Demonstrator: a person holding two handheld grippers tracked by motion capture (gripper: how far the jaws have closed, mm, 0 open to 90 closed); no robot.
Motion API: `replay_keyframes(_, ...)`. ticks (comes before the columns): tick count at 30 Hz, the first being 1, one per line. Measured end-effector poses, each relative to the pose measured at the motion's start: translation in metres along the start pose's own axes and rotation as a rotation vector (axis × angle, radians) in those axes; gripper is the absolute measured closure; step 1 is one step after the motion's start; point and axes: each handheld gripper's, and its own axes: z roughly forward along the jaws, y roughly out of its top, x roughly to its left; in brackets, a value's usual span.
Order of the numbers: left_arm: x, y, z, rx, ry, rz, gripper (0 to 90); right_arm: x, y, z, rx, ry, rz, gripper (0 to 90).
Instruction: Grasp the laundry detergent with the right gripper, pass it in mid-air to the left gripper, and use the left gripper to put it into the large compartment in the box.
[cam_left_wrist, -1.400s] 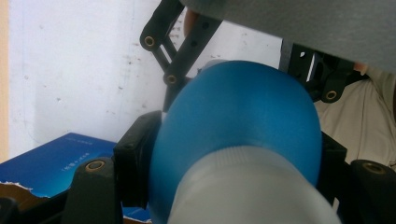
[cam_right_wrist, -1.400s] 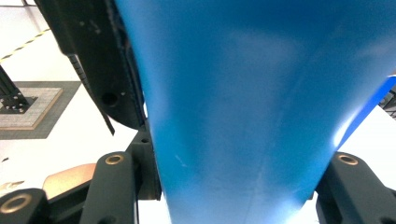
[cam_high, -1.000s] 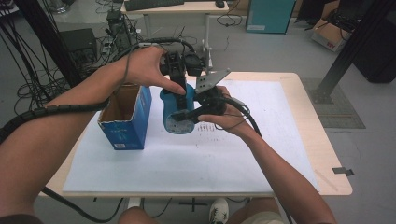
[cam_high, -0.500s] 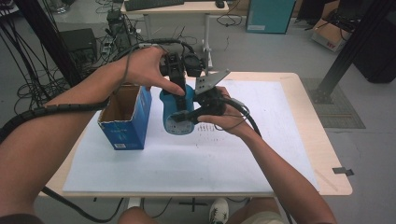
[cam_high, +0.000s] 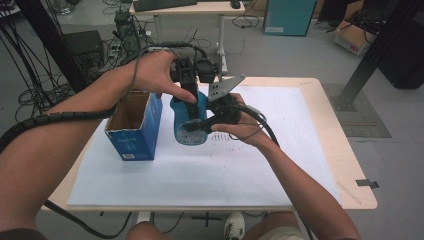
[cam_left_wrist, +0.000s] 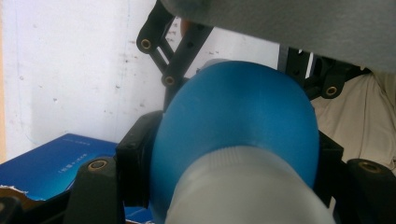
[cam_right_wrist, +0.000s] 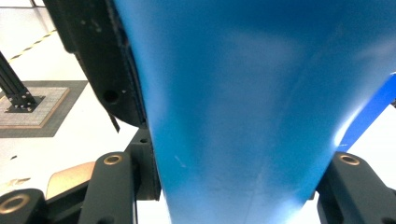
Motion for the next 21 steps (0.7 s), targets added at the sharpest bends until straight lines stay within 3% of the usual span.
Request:
replay_keyframes(9, 0.0002, -0.0009, 0.0021, 0.005, -0.006, -0.002, 35.8, -0.0020, -0.0011, 0.0024, 0.001, 0.011, -0.014, 43.0)
replay_keyframes(11, 0.0003, -0.0010, 0.0021, 0.004, -0.006, -0.001, 35.8, 0.0044, -0.0013, -0.0016, 0.060, -0.006, 0.084, 43.0)
replay_keyframes(21, 0.0001, -0.0023, 0.0024, 0.003, -0.010, -0.004, 35.8, 0.0040, -0.0016, -0.0006, 0.058, -0.002, 0.081, 42.7)
